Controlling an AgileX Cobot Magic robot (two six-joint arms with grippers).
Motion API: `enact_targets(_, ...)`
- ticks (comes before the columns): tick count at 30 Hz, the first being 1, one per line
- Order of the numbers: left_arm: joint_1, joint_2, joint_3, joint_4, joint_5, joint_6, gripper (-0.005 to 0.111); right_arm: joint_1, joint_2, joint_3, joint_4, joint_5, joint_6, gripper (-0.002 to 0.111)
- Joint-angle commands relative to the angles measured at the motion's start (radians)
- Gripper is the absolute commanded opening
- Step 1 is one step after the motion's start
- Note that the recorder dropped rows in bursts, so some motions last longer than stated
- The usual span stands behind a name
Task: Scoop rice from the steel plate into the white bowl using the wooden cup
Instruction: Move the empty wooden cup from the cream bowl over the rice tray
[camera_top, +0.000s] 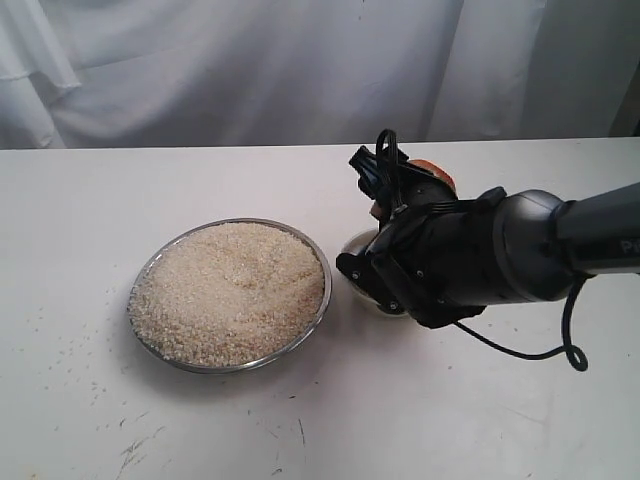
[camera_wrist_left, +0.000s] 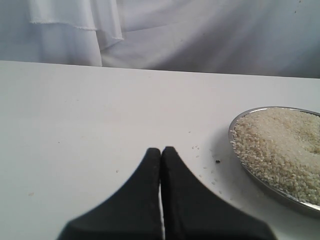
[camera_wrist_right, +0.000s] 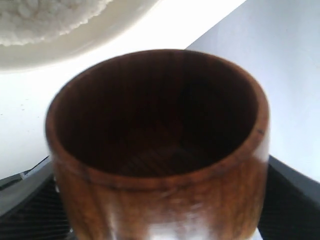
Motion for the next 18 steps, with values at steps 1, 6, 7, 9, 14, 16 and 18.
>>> enact_targets(1, 0.002, -0.004, 0.005, -0.001, -0.007, -0.001, 0.0, 0.009, -0.006, -0.006, -0.022, 0.036, 0.051, 0.0)
enact_targets(6, 0.002, -0.004, 0.005, -0.001, -0.007, -0.001, 0.0, 0.009, -0.045, -0.007, 0.062, 0.011, 0.192, 0.0)
enact_targets(7, 0.002, -0.004, 0.005, -0.001, -0.007, -0.001, 0.0, 0.009, -0.057, -0.007, 0.081, 0.003, 0.211, 0.0)
enact_targets(9, 0.002, -0.004, 0.005, -0.001, -0.007, -0.001, 0.0, 0.009, -0.091, -0.007, 0.119, -0.013, 0.272, 0.0)
enact_targets(14, 0.002, -0.004, 0.005, -0.001, -0.007, -0.001, 0.0, -0.005, -0.156, -0.007, 0.21, -0.053, 0.45, 0.0)
enact_targets(16, 0.002, -0.004, 0.005, -0.001, -0.007, -0.001, 0.0, -0.014, -0.165, -0.007, 0.255, -0.053, 0.476, 0.0)
enact_targets(18, 0.002, -0.004, 0.005, -0.001, -0.007, -0.001, 0.0, -0.022, -0.173, -0.007, 0.311, -0.06, 0.502, 0.0)
